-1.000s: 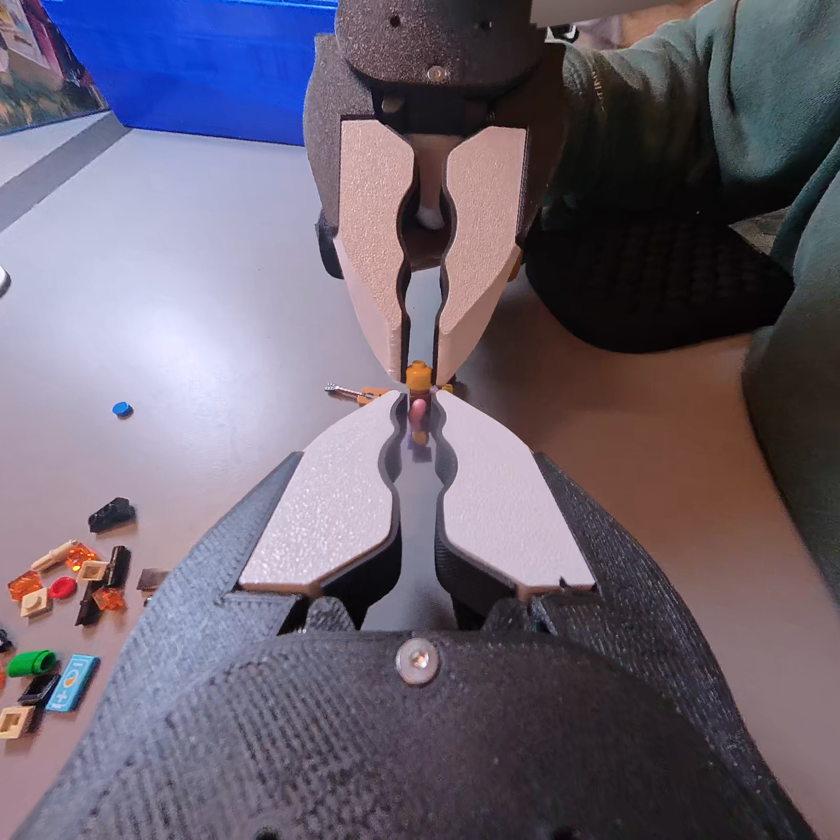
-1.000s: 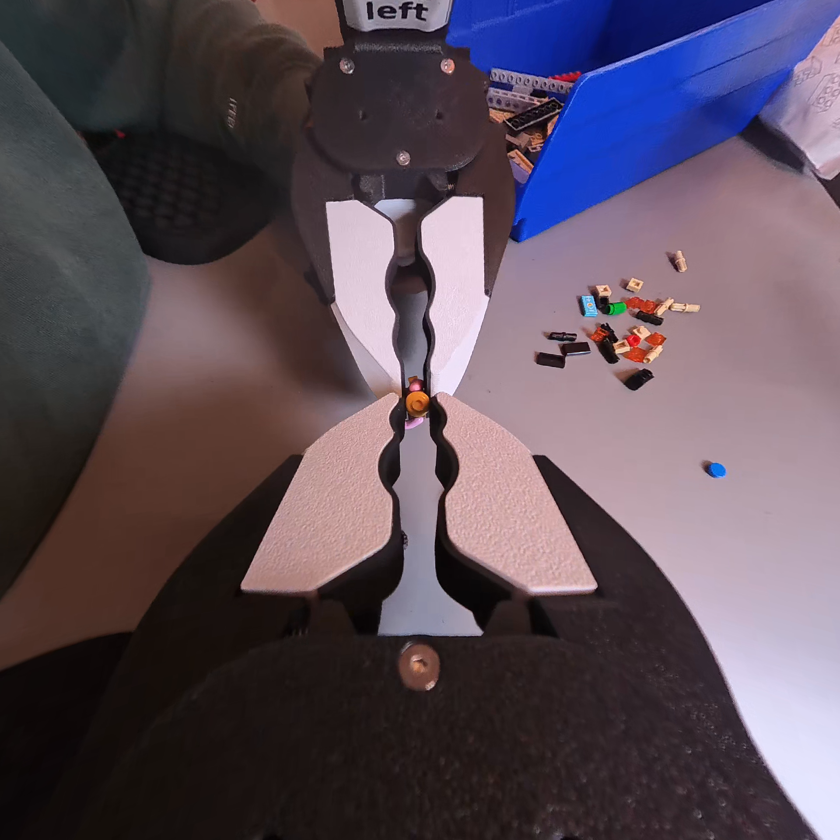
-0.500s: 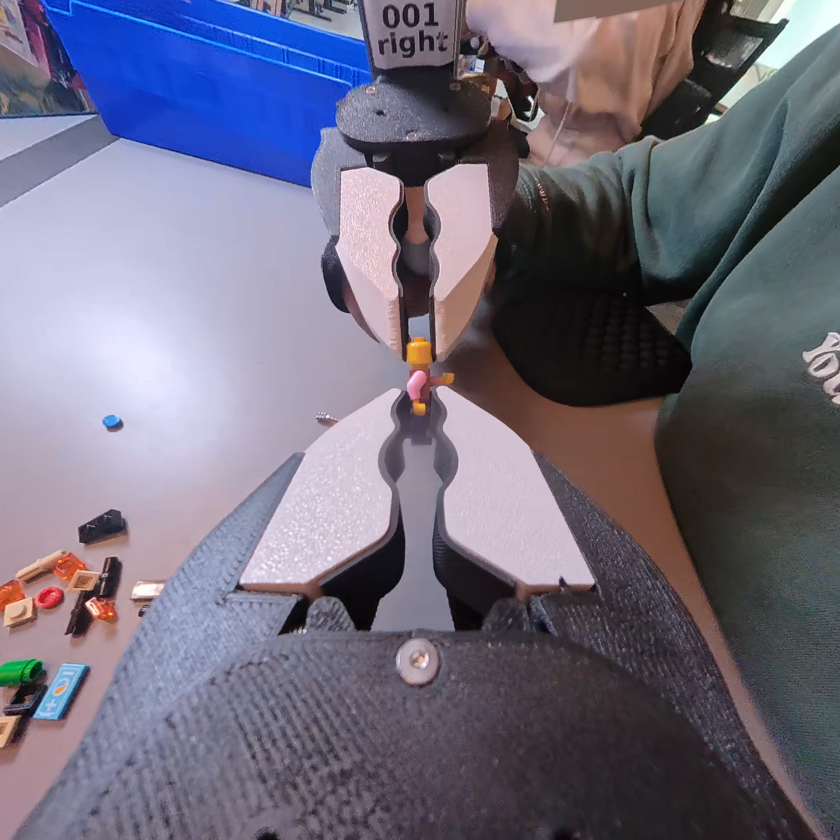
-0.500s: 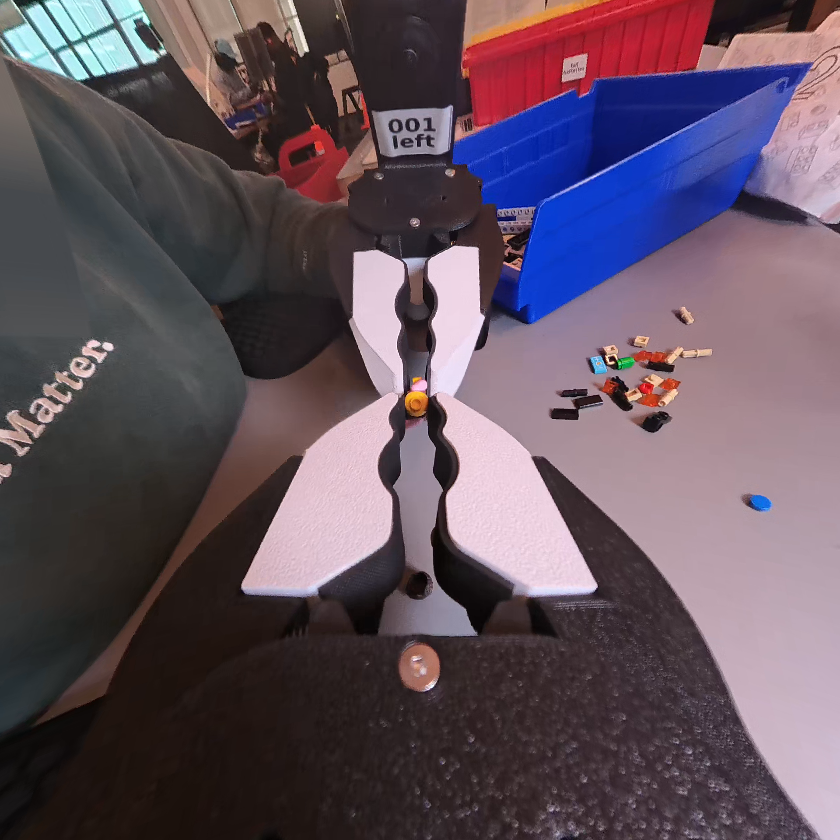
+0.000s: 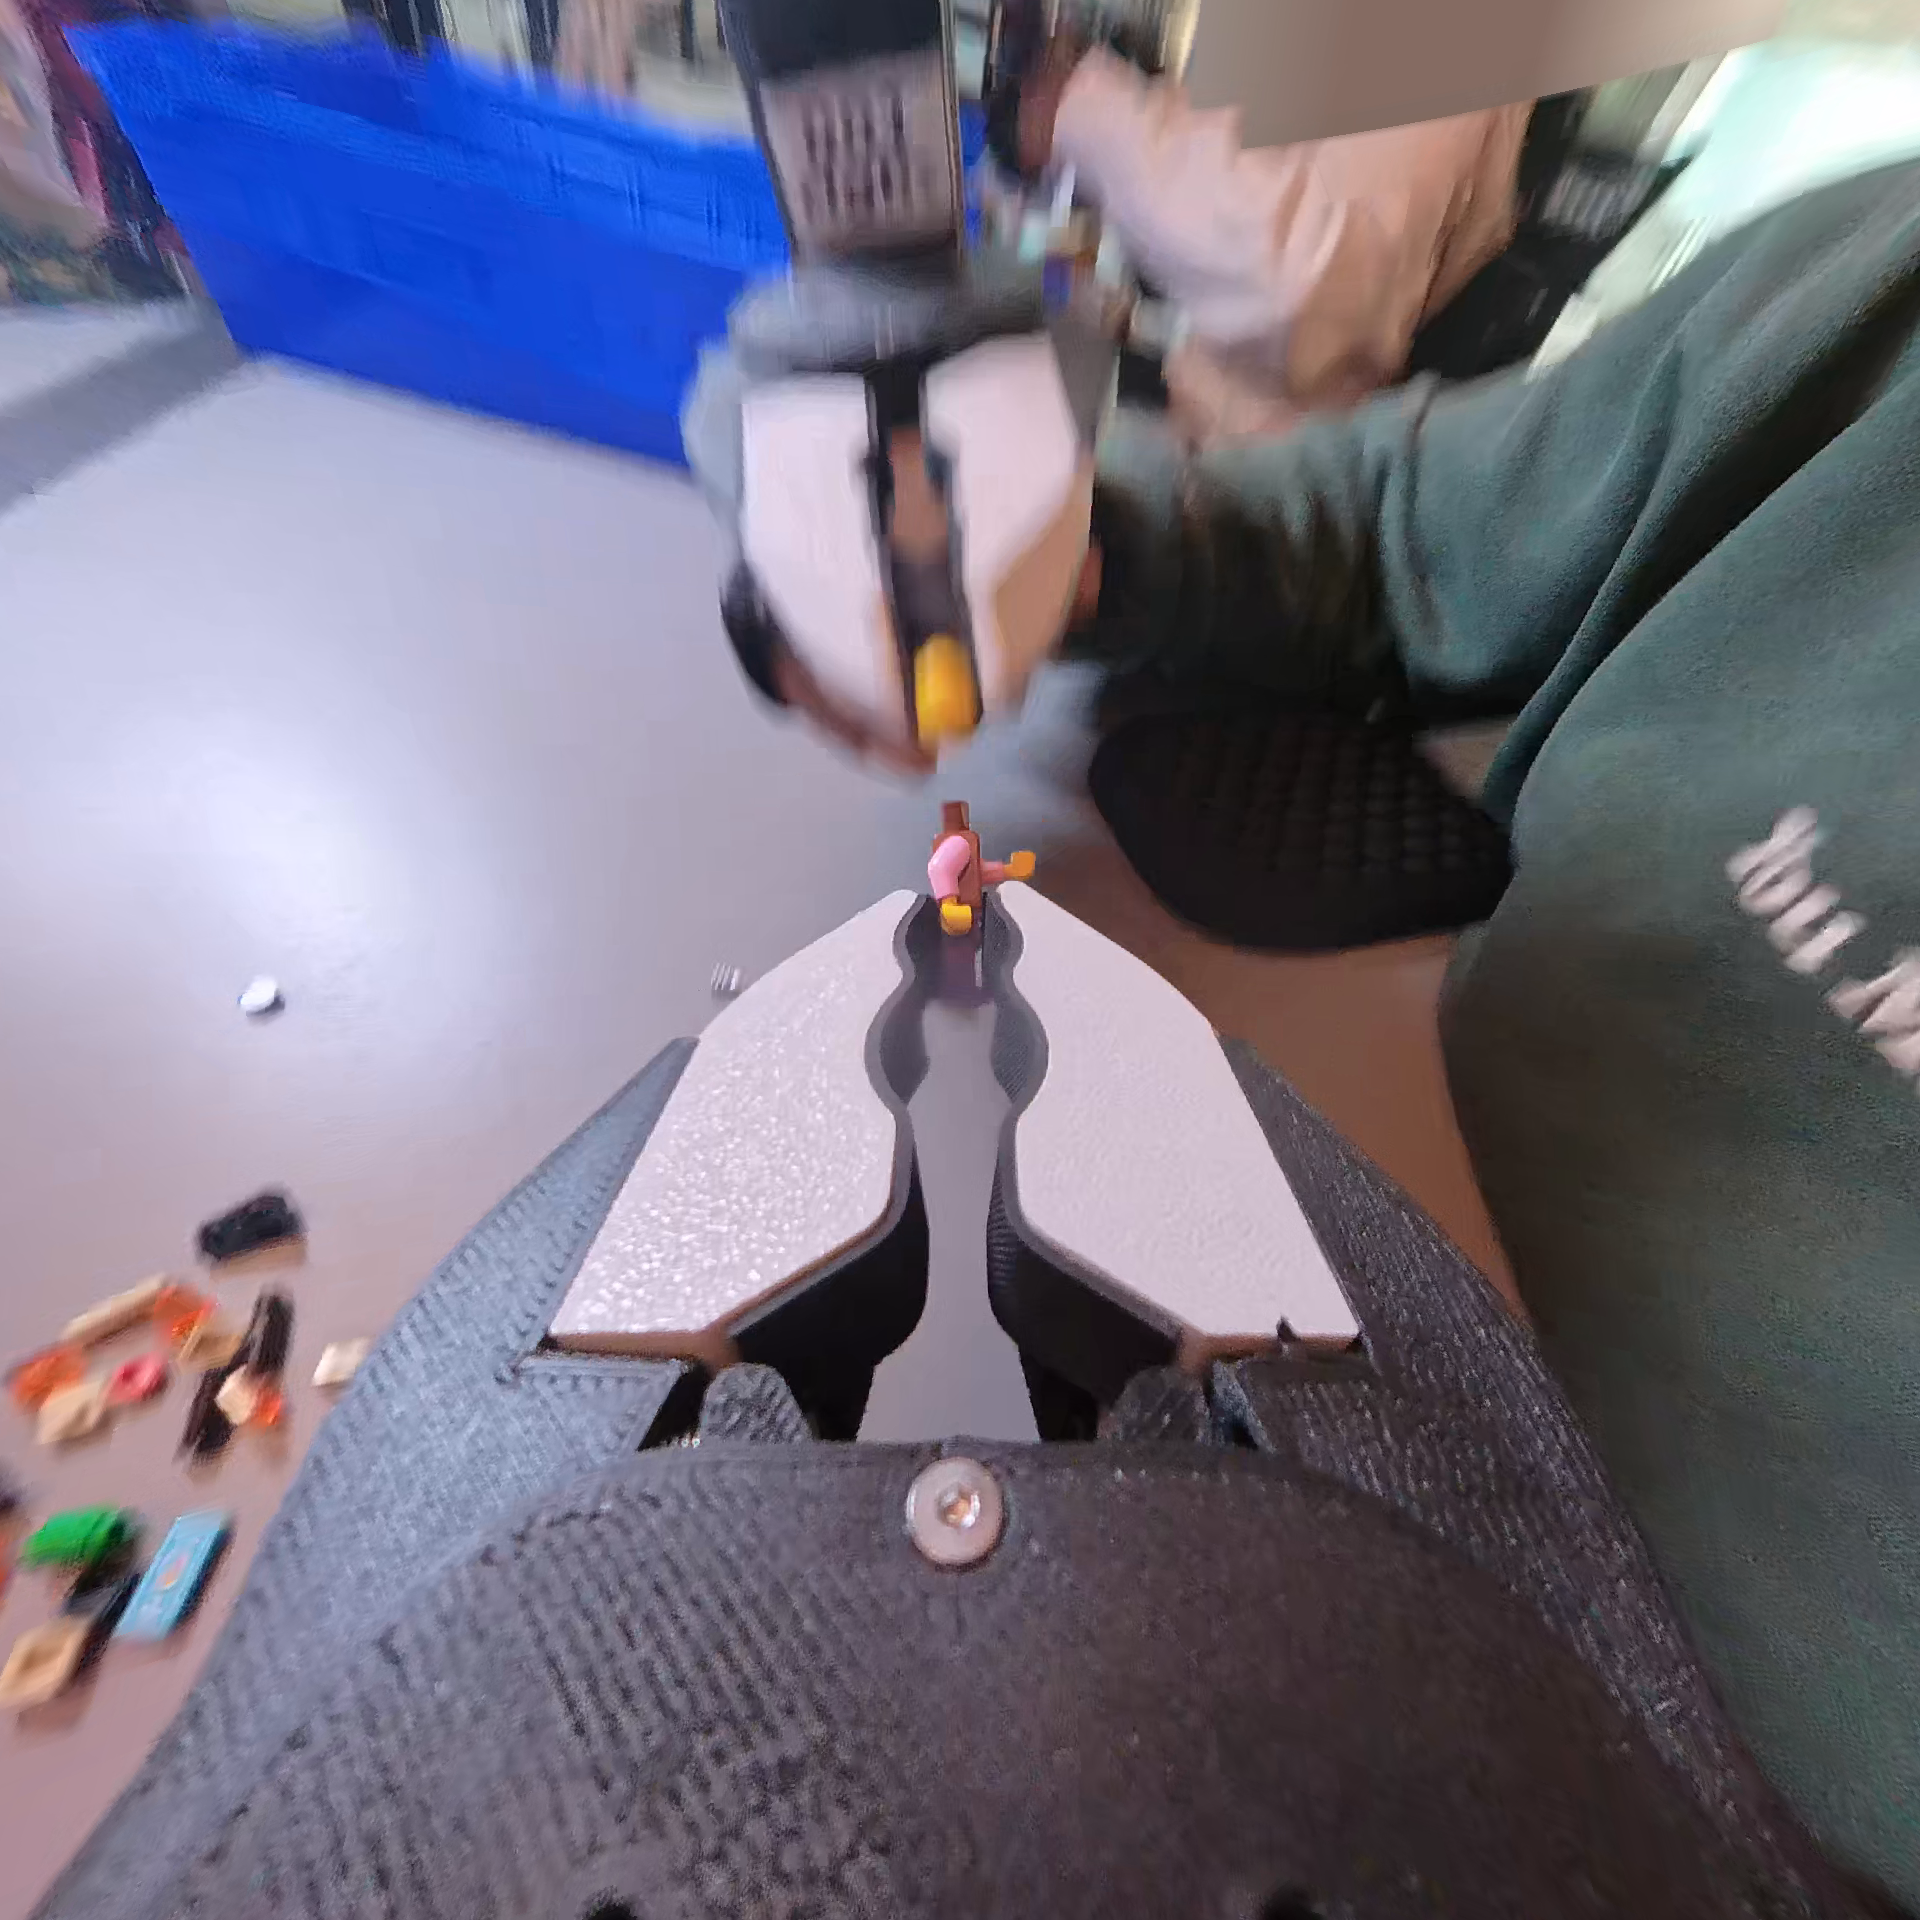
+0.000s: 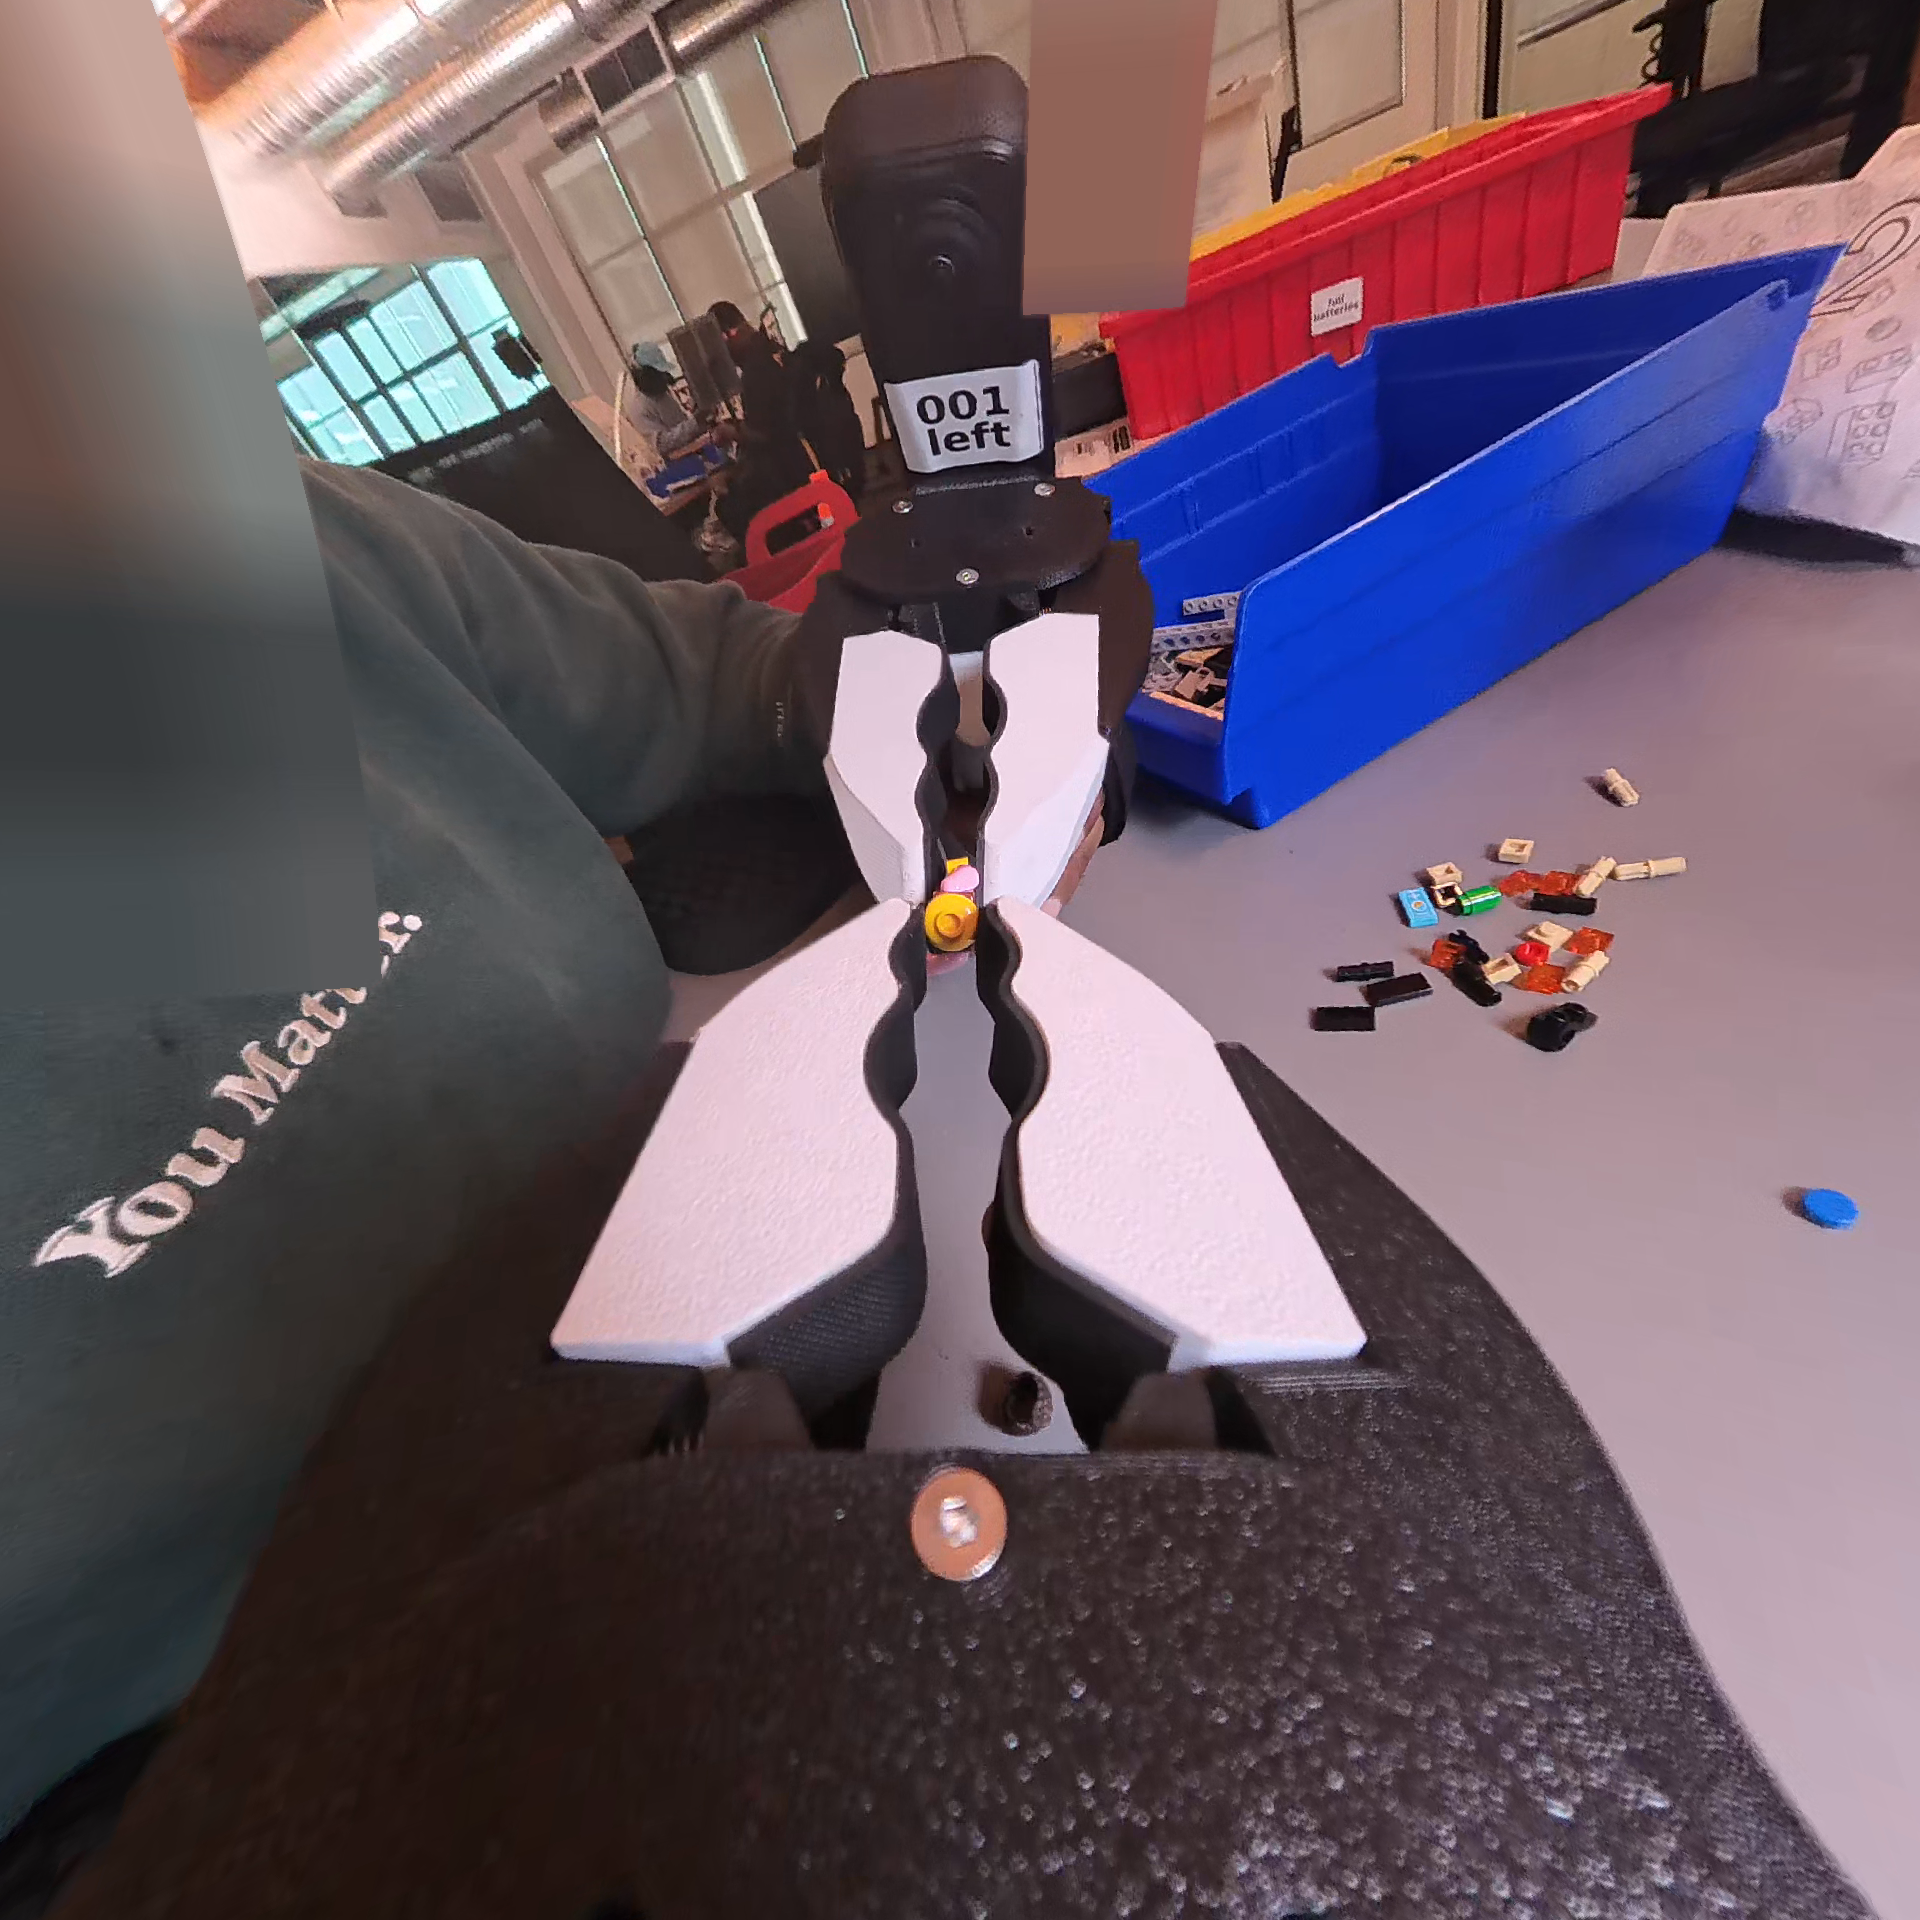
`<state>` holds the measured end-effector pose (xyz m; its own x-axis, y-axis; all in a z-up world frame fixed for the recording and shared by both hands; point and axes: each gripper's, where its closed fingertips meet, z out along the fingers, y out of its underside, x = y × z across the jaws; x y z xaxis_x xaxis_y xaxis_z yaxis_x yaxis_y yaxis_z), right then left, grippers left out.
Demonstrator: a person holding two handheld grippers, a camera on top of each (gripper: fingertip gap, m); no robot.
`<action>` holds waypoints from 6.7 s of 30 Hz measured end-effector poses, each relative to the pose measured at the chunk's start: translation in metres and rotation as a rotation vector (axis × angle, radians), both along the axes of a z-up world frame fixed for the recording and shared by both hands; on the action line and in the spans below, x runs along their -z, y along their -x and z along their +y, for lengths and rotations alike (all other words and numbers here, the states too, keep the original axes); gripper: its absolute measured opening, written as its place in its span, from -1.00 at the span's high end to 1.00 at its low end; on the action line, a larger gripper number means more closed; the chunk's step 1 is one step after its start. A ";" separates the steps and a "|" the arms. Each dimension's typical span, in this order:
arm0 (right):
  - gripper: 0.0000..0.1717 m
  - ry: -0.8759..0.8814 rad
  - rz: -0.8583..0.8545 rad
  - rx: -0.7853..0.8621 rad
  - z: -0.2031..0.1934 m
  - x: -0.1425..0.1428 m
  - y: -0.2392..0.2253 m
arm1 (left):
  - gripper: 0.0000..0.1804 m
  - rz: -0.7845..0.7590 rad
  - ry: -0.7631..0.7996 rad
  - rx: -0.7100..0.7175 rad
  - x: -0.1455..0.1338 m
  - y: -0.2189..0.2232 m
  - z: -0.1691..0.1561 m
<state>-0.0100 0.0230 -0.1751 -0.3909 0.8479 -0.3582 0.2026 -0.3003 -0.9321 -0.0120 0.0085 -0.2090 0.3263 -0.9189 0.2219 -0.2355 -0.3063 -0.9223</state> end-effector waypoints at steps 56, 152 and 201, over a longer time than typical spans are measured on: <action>0.91 0.035 -0.068 0.034 0.018 -0.001 -0.018 | 0.90 -0.032 0.021 -0.114 0.025 0.019 0.018; 0.88 -0.568 -0.480 0.174 0.056 0.093 0.003 | 0.85 0.499 -0.239 -0.113 0.014 0.071 -0.010; 0.85 -0.652 -0.425 0.120 0.053 0.086 0.037 | 0.88 0.388 -0.287 -0.185 0.065 0.030 0.012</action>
